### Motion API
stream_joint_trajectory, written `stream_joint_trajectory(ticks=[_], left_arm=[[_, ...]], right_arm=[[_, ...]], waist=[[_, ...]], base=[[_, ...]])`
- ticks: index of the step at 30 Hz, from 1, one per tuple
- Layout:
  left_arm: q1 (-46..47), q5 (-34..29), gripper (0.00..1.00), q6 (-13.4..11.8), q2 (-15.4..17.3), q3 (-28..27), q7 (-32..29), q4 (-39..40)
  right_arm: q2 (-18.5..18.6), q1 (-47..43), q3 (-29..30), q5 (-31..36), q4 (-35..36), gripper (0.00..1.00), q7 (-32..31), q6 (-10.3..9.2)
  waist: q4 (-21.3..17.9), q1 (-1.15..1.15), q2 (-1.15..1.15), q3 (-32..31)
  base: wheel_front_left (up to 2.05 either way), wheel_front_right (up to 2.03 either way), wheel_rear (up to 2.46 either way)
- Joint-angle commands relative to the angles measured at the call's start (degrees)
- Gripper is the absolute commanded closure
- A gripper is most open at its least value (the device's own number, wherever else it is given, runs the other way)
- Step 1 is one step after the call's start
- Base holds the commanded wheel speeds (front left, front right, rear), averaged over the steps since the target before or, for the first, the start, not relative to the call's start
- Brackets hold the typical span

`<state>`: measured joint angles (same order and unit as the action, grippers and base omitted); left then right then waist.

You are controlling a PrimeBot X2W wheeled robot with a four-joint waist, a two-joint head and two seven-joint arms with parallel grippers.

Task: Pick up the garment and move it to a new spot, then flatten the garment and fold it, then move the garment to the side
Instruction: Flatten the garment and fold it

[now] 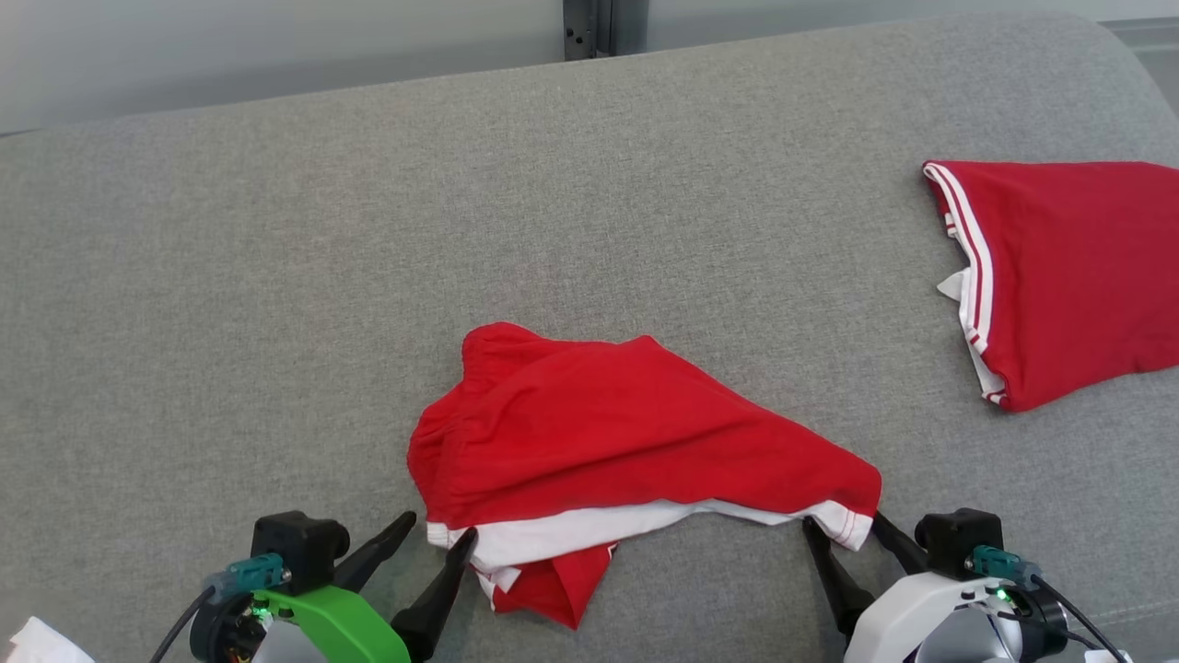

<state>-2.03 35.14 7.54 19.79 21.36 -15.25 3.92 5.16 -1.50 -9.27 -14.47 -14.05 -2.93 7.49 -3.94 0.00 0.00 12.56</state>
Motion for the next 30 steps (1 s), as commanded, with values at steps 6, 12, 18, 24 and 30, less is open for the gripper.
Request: stream_joint_trajectory(ticks=[6,12,18,24,30], left_arm=[[2.06,1.85,0.76,-0.11,1.47,1.71,-1.19,-2.08],[2.38,4.57,1.00,-0.11,4.03,4.87,-1.92,-0.07],[0.86,9.28,1.00,-0.17,5.65,2.65,-2.98,10.06],[2.98,15.46,1.00,-0.83,6.99,-1.09,-5.69,26.07],[13.79,22.08,1.00,-2.04,6.63,-4.48,-10.41,32.12]], right_arm=[[0.26,1.23,-1.12,-1.92,0.02,0.99,0.95,0.00],[2.13,1.25,-2.28,-4.80,1.78,1.00,1.27,0.00],[4.37,-1.64,0.23,-8.85,11.08,1.00,0.11,0.00],[8.36,-2.97,5.27,-15.69,29.46,1.00,-4.69,0.01],[12.78,4.46,10.41,-21.05,39.84,1.00,-11.76,0.01]], waist=[[-0.91,0.00,0.00,1.08],[-1.63,0.00,0.00,0.27],[-2.18,0.00,0.00,-1.03],[-2.97,0.00,0.00,-0.95],[-2.99,0.00,0.00,2.34]], base=[[0.00,0.00,0.00],[0.00,0.00,0.00],[0.00,0.00,0.00],[0.00,0.00,0.00],[0.00,0.00,0.00]])
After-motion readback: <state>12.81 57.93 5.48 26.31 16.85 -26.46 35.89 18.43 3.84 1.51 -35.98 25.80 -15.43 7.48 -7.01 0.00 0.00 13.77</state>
